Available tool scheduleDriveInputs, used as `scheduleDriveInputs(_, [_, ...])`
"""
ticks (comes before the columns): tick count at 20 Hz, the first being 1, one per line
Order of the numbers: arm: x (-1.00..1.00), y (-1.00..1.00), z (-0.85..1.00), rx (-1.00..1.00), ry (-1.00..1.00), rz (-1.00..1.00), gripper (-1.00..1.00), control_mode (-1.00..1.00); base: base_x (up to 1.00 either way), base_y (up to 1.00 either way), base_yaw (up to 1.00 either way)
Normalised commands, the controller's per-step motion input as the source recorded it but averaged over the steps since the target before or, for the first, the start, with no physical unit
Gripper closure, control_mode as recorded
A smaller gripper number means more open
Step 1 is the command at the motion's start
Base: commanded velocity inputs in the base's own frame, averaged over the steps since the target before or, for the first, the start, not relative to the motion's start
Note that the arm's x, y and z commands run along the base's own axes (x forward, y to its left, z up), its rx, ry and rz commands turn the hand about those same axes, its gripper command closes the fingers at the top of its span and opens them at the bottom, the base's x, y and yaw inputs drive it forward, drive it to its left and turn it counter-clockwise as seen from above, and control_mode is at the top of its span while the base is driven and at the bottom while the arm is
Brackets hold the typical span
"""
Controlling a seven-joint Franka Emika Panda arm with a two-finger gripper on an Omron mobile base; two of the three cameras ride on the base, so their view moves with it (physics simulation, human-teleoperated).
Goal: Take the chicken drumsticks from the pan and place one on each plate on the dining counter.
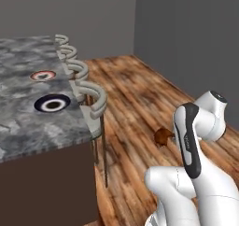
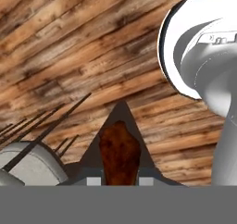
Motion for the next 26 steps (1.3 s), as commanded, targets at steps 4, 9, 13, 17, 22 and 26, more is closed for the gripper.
scheduleDriveInputs(4, [0.00, 0.00, 0.00, 0.00, 0.00, 0.00, 1.00, 1.00, 0.55, -1.00, 0.35])
scheduleDriveInputs(9, [0.00, 0.00, 0.00, 0.00, 0.00, 0.00, 1.00, 1.00, 0.83, -0.93, 0.45])
scheduleDriveInputs(13, [0.00, 0.00, 0.00, 0.00, 0.00, 0.00, 1.00, 1.00, 0.98, -0.81, 0.47])
scheduleDriveInputs(17, [0.00, 0.00, 0.00, 0.00, 0.00, 0.00, 1.00, 1.00, 1.00, -0.78, 0.46])
scheduleDriveInputs(22, [0.00, 0.00, 0.00, 0.00, 0.00, 0.00, 1.00, 1.00, 1.00, -0.72, 0.49])
scheduleDriveInputs(26, [0.00, 0.00, 0.00, 0.00, 0.00, 0.00, 1.00, 1.00, 0.92, -0.69, 0.54])
